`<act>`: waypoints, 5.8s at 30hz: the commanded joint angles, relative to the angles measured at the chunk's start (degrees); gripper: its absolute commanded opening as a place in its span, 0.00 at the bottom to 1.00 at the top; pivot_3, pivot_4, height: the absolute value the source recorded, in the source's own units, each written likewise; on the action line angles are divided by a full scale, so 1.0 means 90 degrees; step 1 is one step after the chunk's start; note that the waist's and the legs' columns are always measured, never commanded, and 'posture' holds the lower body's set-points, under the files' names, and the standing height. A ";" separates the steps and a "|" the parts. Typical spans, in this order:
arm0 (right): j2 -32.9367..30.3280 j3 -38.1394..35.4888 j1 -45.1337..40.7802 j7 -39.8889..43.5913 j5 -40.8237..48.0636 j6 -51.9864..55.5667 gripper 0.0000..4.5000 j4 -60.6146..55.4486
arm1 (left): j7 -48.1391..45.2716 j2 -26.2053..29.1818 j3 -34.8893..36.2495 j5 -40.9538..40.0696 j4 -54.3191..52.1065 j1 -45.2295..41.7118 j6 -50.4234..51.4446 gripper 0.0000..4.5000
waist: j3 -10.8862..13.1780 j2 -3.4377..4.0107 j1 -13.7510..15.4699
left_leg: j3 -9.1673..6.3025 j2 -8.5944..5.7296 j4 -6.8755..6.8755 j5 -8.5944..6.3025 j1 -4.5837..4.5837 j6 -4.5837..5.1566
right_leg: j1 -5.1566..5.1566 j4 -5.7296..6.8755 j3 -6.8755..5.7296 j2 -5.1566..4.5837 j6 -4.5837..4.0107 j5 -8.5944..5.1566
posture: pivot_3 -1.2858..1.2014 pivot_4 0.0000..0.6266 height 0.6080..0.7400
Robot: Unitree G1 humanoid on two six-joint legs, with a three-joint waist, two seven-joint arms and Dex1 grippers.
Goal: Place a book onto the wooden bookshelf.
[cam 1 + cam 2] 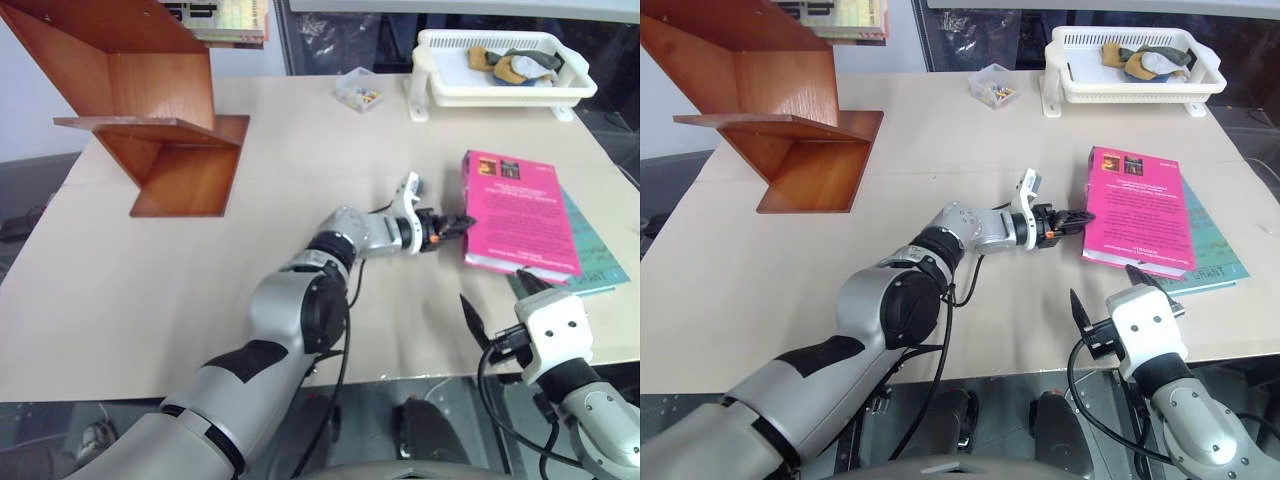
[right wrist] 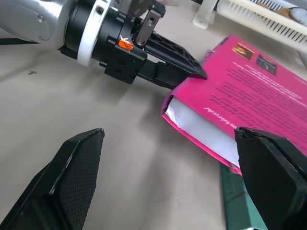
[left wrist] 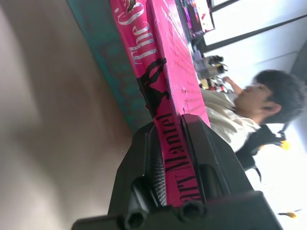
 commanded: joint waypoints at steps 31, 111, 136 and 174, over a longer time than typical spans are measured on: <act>-0.1509 -0.0532 0.1007 -0.1011 0.0935 -0.1431 1.00 -0.0152 | -0.0107 -0.1141 -0.1256 -0.0222 -0.1060 0.0558 -0.0011 0.87 | -0.0002 -0.0003 0.0004 | 0.0016 -0.0001 0.0009 0.0000 0.0008 0.0000 | 0.0000 0.0022 0.0016 0.0001 0.0000 0.0000 | 0.52 0.24 1.00; -0.1087 -0.0006 -0.7113 0.4421 -0.3333 0.0427 0.21 0.8908 | -0.5021 0.3674 -0.2948 0.0981 -0.7986 0.3941 -0.1687 1.00 | -0.0007 0.0016 -0.0201 | 0.0118 0.0018 0.0029 -0.0013 -0.0090 0.0025 | -0.0169 0.0093 0.0119 -0.0007 0.0000 0.0003 | 0.52 0.24 1.00; 0.0376 0.0499 -0.9744 0.5971 -0.4211 -0.2283 0.04 1.4229 | -0.4923 0.4783 -0.2641 0.0015 -0.9969 0.4996 -0.2890 1.00 | -0.0012 0.0025 -0.0330 | 0.0135 0.0027 0.0017 -0.0012 -0.0094 0.0023 | -0.0183 0.0087 0.0133 0.0001 -0.0001 0.0004 | 0.52 0.24 1.00; 0.0845 0.0105 -0.8564 0.6943 -0.4012 -0.3336 0.04 1.2455 | -0.4589 0.5296 -0.2583 -0.0147 -0.9967 0.5590 -0.2892 1.00 | -0.0015 0.0027 -0.0357 | 0.0135 0.0035 0.0024 -0.0012 -0.0087 0.0022 | -0.0182 0.0095 0.0136 0.0005 -0.0003 0.0005 | 0.52 0.24 1.00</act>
